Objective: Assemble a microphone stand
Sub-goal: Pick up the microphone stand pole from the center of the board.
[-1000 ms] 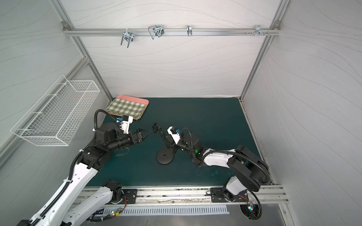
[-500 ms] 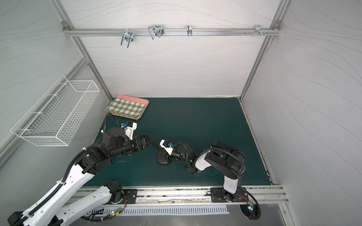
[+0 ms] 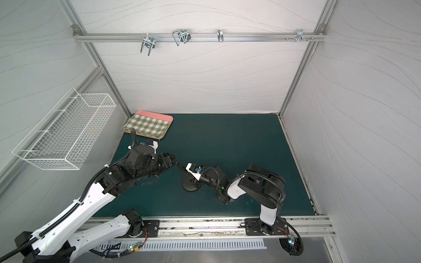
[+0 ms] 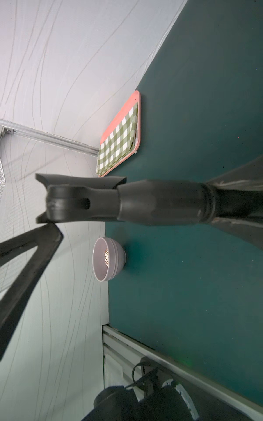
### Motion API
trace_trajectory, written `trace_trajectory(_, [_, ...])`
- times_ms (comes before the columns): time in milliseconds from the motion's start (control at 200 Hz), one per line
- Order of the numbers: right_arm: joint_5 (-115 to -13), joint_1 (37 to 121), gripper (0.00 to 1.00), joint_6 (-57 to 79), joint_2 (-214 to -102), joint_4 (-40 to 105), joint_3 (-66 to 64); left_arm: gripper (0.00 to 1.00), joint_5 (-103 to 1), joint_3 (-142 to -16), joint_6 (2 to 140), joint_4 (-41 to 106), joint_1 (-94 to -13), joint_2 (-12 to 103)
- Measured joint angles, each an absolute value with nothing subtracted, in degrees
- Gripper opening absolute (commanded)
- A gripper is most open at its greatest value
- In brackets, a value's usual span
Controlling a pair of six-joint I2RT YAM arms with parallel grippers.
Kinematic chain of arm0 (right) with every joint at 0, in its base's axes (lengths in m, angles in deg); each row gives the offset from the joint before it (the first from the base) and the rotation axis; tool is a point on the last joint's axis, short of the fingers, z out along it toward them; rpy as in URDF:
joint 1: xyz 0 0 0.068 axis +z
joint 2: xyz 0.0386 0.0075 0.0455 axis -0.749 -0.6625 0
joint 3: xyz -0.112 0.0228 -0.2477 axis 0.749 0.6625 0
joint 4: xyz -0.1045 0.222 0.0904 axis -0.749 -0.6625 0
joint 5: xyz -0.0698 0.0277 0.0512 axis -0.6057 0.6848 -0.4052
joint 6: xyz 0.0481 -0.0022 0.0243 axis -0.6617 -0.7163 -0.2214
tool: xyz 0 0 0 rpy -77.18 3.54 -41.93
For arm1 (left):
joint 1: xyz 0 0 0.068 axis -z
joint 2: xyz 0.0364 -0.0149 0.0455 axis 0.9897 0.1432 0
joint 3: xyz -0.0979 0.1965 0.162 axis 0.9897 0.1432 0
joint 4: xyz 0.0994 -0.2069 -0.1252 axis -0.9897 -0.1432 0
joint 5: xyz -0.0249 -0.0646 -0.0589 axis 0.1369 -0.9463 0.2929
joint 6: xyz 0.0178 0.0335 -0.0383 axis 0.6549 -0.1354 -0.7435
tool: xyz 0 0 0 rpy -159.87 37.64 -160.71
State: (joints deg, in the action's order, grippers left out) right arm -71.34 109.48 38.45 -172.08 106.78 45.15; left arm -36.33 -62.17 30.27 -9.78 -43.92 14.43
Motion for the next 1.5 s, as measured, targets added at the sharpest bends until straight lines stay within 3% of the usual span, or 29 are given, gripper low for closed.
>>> trace_trajectory(255, [-73.92,109.89,0.10,40.89,-172.08,106.78,45.15,0.53,-34.49,-64.97,28.69,-10.63,-41.04,19.19])
trace_trajectory(445, [-74.55,110.00,0.10,41.75,-172.08,106.81,45.19,0.41,-32.74,-65.60,28.04,-11.31,-39.70,20.53])
trace_trajectory(1015, [-74.62,110.35,0.10,42.82,-172.03,106.98,45.80,0.39,-31.61,-65.65,28.08,-12.71,-39.70,21.84])
trace_trajectory(1256, [-74.88,110.85,0.10,43.17,-171.90,107.07,45.80,0.29,-31.63,-65.65,28.28,-12.71,-39.70,22.62])
trace_trajectory(1501, [-75.82,110.85,0.10,43.28,-171.81,107.07,45.85,0.10,-31.04,-65.32,29.37,-13.45,-39.70,22.65])
